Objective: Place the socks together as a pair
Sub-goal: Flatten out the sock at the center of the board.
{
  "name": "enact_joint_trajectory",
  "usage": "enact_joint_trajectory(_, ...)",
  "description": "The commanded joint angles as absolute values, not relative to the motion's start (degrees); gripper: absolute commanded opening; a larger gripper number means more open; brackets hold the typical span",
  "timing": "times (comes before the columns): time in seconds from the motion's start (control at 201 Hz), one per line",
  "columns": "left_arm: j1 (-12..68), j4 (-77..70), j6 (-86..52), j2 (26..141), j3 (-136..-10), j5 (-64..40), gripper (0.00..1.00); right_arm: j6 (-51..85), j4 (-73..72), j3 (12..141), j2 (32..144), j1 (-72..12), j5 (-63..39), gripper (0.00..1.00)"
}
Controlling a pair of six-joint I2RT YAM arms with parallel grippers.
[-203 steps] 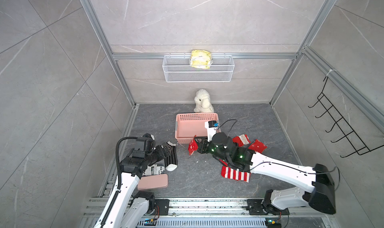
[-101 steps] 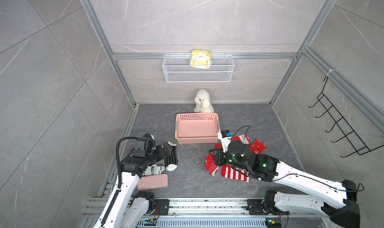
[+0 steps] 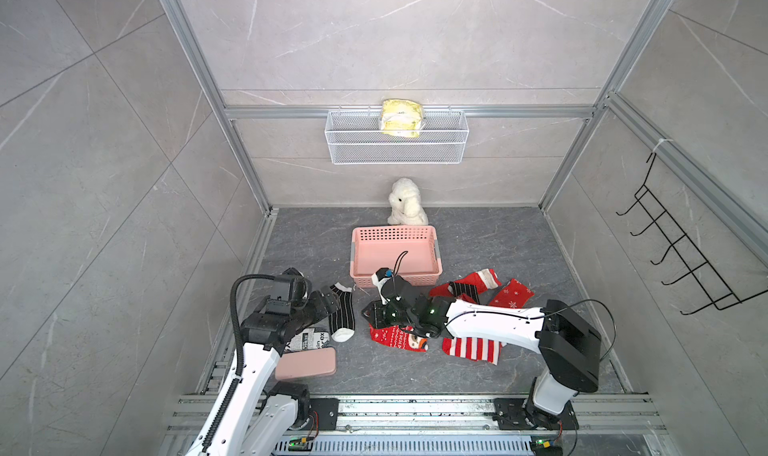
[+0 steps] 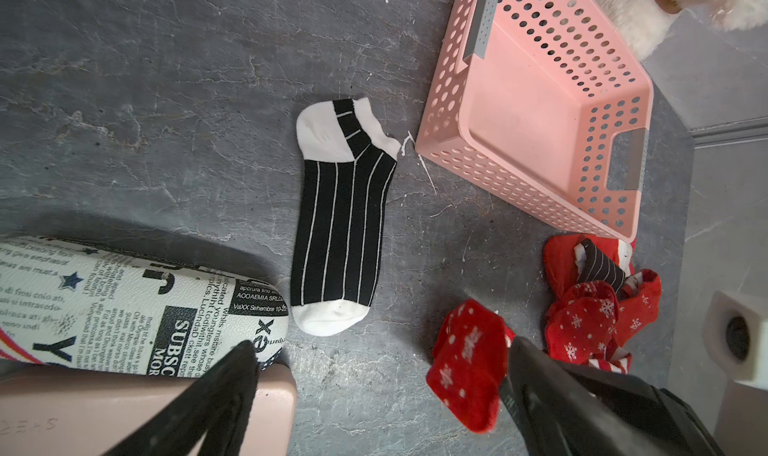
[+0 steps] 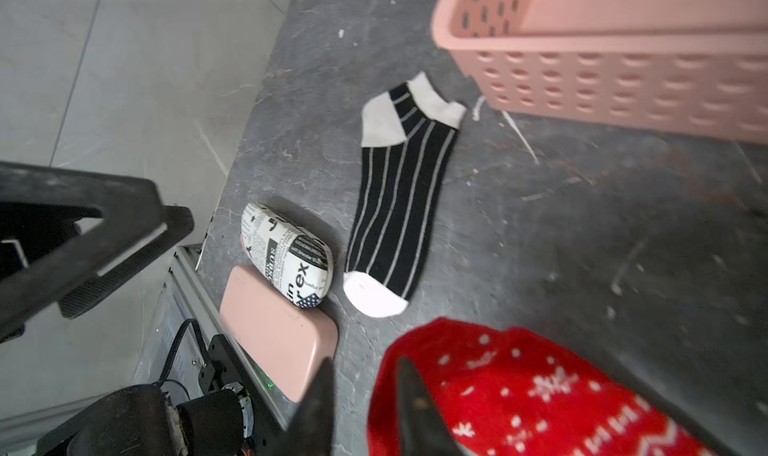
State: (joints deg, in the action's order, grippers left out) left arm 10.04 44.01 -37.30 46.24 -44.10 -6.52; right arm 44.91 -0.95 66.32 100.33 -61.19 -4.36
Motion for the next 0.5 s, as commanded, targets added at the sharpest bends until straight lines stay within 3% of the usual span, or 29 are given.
enact_joint_trajectory(0.0, 10.2, 44.9, -37.7, 46.6, -44.6, -6.1, 0.95, 46.3, -5.3, 65.9, 100.2, -61.7, -6.0, 0.63)
enact_joint_trajectory(0.109, 10.2, 45.0, -37.7, 46.8, -44.7, -6.4, 0.95, 45.4, -4.5, 63.1, 97.1, -61.9, -4.6, 0.73)
enact_joint_trajectory(0.254, 10.2, 45.2, -37.6, 46.7, -44.9, -6.8, 0.95, 44.9, 1.1, 57.3, 90.6, -61.9, 1.4, 0.7)
enact_joint_trajectory(0.353, 10.3, 45.0, -38.3, 46.6, -44.9, -7.1, 0.94, 46.1, 2.3, 50.6, 86.3, -61.8, 5.7, 0.61)
enact_joint_trajectory(0.493, 10.5, 41.9, -43.2, 46.1, -42.5, -11.5, 0.91, 49.5, 3.0, 44.0, 84.9, -61.9, 6.6, 0.36)
